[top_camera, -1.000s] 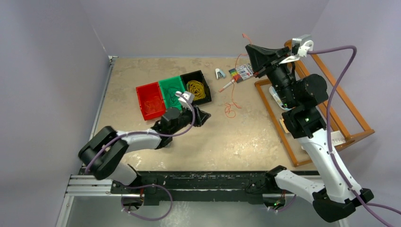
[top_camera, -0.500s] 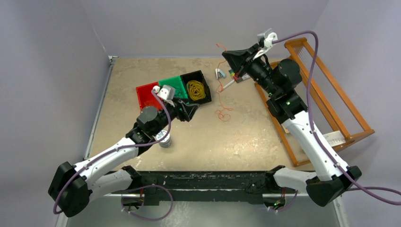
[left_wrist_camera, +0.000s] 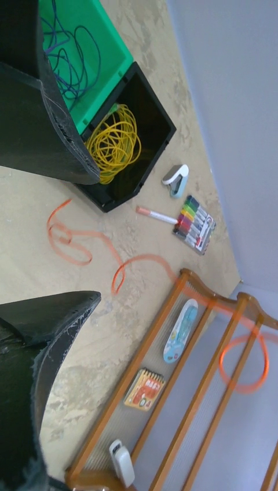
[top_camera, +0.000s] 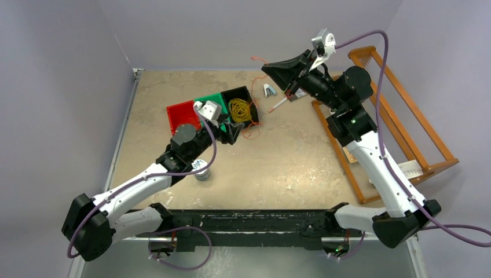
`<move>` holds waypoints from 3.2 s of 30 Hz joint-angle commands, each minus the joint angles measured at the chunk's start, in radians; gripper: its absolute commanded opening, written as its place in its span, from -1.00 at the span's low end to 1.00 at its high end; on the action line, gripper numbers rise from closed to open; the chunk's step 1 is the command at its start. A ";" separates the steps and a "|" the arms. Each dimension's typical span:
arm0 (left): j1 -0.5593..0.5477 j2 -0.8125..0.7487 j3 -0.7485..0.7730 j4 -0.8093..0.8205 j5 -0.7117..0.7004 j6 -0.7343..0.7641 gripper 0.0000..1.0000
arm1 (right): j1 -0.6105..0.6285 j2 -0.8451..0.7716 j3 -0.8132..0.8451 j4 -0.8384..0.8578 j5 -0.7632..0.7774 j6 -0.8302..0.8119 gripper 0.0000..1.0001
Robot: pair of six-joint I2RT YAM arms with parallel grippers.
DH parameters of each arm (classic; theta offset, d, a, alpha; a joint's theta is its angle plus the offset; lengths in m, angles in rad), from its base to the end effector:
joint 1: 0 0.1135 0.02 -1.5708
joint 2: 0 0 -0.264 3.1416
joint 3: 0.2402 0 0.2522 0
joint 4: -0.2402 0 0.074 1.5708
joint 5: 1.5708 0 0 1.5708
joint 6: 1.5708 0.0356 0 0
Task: Untangle the cables
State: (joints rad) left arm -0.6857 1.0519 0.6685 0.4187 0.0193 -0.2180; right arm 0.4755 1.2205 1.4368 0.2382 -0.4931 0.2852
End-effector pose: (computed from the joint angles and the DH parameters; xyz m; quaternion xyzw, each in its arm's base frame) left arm 0.1917 -0.1577 0.3106 0.1677 0.6740 -0.3202 0.6443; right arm 0.2149 0.1296 0.5189 -0.2549 0.4916 0.4254 0.7158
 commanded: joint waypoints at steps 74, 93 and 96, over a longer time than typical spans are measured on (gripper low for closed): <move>0.000 0.226 0.161 0.316 0.165 -0.093 -0.58 | -0.005 -0.013 -0.040 0.211 -0.144 0.177 -1.00; 0.012 0.005 0.211 -0.149 -0.198 -0.084 -1.00 | -0.006 -0.081 -0.288 0.124 0.195 0.009 -0.86; 0.023 -0.019 0.254 -0.238 -0.249 -0.072 -1.00 | -0.005 -0.082 -0.353 0.156 0.160 0.000 -0.71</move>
State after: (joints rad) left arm -0.6800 1.0840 0.8314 0.3035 -0.1085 -0.3115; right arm 0.4747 1.1599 1.1385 0.3309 -0.3355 0.3332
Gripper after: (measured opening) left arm 0.011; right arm 0.101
